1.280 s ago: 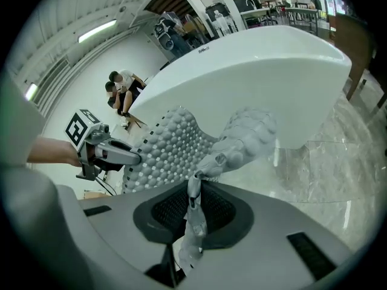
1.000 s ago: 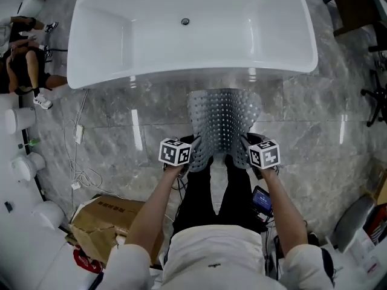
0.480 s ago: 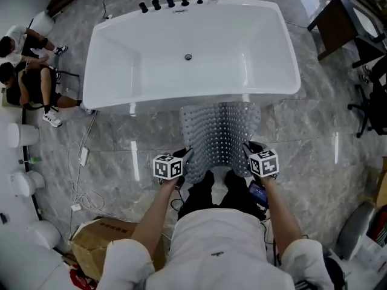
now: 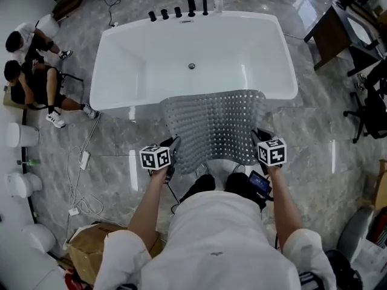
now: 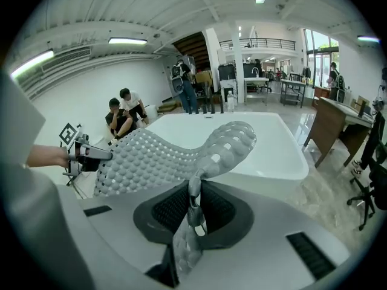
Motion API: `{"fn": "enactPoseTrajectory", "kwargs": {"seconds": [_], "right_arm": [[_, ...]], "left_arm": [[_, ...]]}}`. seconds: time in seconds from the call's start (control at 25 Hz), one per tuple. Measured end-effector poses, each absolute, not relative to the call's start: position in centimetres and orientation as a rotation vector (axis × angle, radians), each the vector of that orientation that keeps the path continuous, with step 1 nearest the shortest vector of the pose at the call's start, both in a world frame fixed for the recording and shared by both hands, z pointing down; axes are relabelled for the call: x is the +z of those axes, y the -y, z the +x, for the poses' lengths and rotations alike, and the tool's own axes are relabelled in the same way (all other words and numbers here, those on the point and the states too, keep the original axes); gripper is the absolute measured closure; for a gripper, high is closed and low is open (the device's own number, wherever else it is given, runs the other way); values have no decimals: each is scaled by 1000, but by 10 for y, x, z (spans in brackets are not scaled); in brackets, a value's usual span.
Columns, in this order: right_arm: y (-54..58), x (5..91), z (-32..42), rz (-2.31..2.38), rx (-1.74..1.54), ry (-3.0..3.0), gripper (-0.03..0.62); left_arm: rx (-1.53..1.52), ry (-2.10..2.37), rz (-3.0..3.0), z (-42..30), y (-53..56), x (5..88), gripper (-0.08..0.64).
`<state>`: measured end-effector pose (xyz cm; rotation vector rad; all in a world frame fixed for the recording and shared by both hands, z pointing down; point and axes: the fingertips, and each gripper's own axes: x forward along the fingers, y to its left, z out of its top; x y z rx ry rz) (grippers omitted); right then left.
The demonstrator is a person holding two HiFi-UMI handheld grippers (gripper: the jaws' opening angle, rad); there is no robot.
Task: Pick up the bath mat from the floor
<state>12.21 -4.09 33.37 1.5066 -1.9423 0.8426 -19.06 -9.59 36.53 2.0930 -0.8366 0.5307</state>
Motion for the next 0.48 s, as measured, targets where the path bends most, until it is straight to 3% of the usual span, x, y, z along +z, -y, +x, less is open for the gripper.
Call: {"fn": "enactPoseTrajectory", "kwargs": {"seconds": [0.48], "right_arm": [[70,233,157,1671,539,2015,538]], "left_arm": [[413,935,2254,-231,139,288,509]]}}
